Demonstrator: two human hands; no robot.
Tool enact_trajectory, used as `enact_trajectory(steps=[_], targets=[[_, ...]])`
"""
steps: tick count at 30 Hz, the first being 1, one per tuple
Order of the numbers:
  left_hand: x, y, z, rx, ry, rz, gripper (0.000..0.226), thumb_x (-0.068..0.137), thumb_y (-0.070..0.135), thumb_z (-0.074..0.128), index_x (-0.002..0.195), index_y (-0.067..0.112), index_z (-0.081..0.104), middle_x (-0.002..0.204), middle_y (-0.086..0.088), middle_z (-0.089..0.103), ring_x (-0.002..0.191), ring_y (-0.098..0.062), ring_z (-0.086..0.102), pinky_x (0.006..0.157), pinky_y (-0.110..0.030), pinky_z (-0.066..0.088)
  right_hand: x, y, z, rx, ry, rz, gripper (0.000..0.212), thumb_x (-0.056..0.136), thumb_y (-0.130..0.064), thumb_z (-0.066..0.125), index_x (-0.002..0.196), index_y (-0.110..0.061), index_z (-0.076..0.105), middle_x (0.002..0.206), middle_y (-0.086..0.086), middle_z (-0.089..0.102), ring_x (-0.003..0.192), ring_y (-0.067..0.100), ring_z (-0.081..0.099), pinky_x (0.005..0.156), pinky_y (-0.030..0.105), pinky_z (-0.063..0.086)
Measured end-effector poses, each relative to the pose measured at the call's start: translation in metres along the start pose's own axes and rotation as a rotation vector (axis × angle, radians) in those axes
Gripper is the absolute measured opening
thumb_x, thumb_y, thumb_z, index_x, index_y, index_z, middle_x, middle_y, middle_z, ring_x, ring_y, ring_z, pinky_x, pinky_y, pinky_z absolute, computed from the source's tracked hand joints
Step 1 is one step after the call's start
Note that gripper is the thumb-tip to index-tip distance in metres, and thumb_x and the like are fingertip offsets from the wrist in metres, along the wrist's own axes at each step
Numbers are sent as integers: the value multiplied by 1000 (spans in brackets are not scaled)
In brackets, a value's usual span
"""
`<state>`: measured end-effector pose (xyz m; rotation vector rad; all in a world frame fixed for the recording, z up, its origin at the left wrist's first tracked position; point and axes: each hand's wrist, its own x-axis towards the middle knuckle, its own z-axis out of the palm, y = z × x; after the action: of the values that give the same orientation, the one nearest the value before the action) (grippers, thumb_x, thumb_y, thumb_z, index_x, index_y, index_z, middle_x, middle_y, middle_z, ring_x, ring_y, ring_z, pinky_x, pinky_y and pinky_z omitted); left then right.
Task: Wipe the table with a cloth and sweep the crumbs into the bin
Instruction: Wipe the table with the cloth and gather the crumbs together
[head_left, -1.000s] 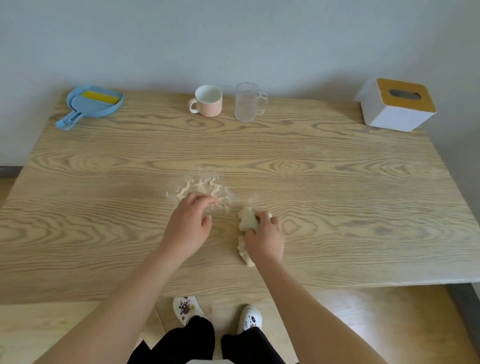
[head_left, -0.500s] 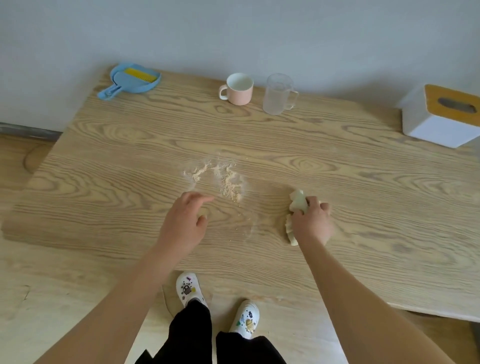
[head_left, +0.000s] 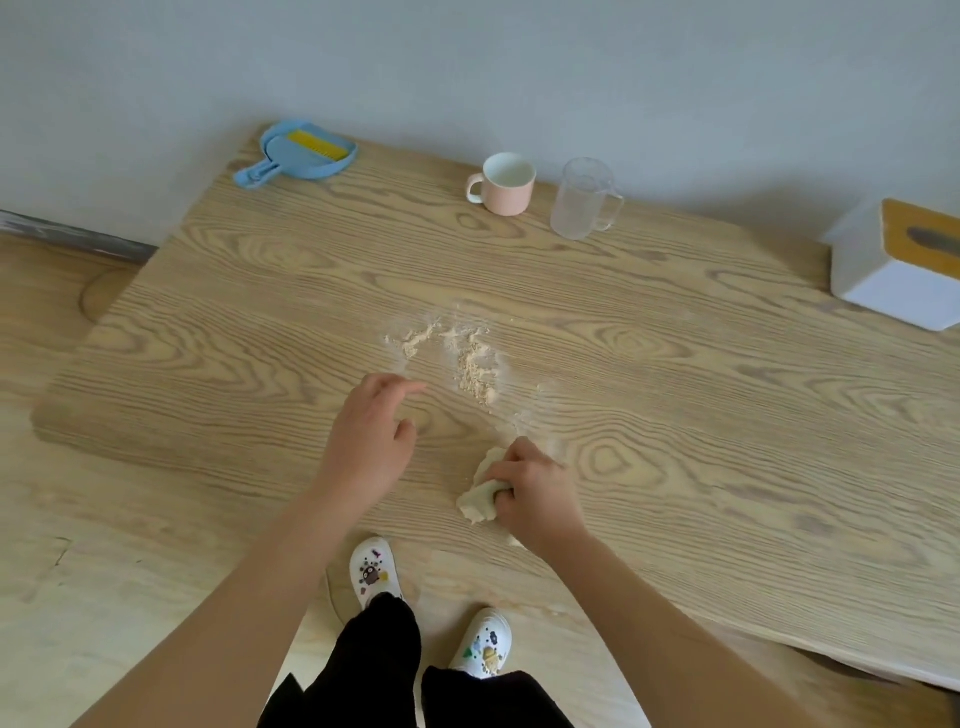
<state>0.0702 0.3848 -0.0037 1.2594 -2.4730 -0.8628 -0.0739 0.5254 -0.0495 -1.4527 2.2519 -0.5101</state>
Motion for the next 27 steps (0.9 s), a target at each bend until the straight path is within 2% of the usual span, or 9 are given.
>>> enact_trajectory(steps=[3, 5, 7, 10, 13, 16, 20, 23, 27], targets=[[-2, -6, -1, 0, 15, 7, 40, 88, 7, 54, 125, 24, 55, 124, 6, 46, 115, -11, 45, 97, -25, 37, 22, -8, 0, -26, 50, 16, 32, 72, -11, 49, 88, -24, 74, 89, -1, 52, 74, 18, 54, 55, 29, 45], [-4, -13, -6, -3, 43, -19, 40, 87, 5, 54, 123, 24, 56, 122, 6, 47, 113, -11, 46, 94, -25, 38, 39, -13, -5, -23, 71, 63, 32, 75, -7, 54, 95, -23, 73, 93, 0, 51, 78, 19, 52, 58, 27, 39], [-5, -20, -15, 0, 101, -45, 39, 87, 3, 53, 120, 23, 58, 121, 6, 48, 108, -9, 48, 89, -21, 36, 48, -21, -10, 9, 116, 84, 30, 74, -8, 56, 93, -22, 73, 90, -1, 51, 73, 21, 53, 54, 24, 34], [-7, -33, -33, -11, 234, -115, 36, 87, 1, 51, 117, 20, 61, 118, 5, 51, 104, -9, 50, 85, -21, 37, 46, -47, -5, 57, 166, -2, 28, 68, -12, 54, 83, -24, 74, 80, -5, 51, 58, 18, 52, 42, 21, 29], [-7, -51, -47, 11, 294, -183, 36, 86, 0, 50, 114, 19, 62, 117, 4, 52, 106, -13, 52, 85, -23, 37, 40, -78, 17, 144, -12, -190, 36, 69, -10, 51, 92, -24, 75, 82, -6, 51, 61, 18, 54, 47, 28, 43], [-9, -62, -51, 23, 261, -212, 37, 86, 0, 48, 116, 19, 61, 118, 5, 51, 110, -12, 50, 87, -22, 36, 40, -98, 41, 59, -235, -288, 42, 77, -6, 52, 111, -26, 69, 99, 2, 52, 78, 24, 56, 60, 29, 40], [-11, -68, -47, 6, 235, -204, 39, 85, -1, 49, 117, 19, 60, 116, 7, 50, 110, -11, 48, 88, -22, 34, 66, -100, 47, 8, -233, -240, 43, 82, -7, 55, 118, -28, 64, 109, 2, 49, 87, 25, 57, 68, 31, 50], [-10, -71, -49, -18, 226, -212, 37, 86, 1, 50, 116, 21, 59, 115, 11, 48, 109, -6, 46, 87, -20, 33, 93, -93, 36, 19, -125, -53, 40, 84, -8, 55, 116, -29, 65, 115, -1, 48, 88, 23, 58, 70, 31, 54], [-1, -81, -59, -61, 245, -225, 36, 86, 0, 49, 112, 23, 60, 116, 9, 50, 108, -6, 46, 89, -21, 34, 104, -92, 17, 52, 35, 63, 36, 82, -11, 55, 113, -26, 68, 100, -2, 49, 70, 15, 52, 57, 22, 44]])
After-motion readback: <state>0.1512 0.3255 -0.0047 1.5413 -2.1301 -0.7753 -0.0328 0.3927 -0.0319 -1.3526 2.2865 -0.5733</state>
